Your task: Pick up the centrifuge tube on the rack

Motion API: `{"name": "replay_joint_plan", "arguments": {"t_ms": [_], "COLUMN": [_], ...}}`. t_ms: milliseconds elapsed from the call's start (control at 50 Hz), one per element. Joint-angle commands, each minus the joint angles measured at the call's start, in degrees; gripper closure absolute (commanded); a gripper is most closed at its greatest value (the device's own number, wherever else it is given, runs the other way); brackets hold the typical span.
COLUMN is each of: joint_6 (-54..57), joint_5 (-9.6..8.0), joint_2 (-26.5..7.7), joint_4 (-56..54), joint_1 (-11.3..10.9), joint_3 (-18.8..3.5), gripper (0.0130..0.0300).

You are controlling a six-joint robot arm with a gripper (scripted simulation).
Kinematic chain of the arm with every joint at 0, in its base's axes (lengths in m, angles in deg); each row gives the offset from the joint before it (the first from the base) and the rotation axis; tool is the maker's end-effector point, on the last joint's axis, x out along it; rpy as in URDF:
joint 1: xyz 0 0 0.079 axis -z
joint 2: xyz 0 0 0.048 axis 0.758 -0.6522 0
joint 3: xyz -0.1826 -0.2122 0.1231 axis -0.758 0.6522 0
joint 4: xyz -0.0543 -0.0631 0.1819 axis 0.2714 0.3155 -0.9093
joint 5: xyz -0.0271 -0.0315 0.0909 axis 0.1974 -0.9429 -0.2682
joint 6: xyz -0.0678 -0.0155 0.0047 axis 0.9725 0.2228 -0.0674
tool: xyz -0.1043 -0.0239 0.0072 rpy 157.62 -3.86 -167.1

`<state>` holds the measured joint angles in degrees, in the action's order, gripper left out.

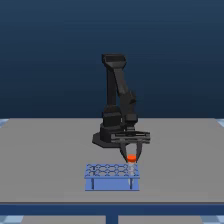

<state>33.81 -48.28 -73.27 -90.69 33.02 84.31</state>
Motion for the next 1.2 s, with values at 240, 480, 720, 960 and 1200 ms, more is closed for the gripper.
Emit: {"name": "replay_joint_plan", "arguments": {"t_ms": [240, 480, 720, 960, 1200], "joint_6": [6.33, 14.51, 25.37, 36.83, 45.99], "joint_5": [-1.46, -2.77, -3.83, -4.32, -4.31], "joint_2": [1.54, 3.18, 4.94, 6.50, 7.63], "joint_4": [-5.86, -13.71, -24.19, -35.29, -44.19], "joint_1": [0.00, 0.00, 0.00, 0.00, 0.00], "joint_3": [-0.83, -1.82, -3.08, -4.40, -5.50], "gripper": [0.0300, 0.0300, 0.0300, 0.0300, 0.0300]}}
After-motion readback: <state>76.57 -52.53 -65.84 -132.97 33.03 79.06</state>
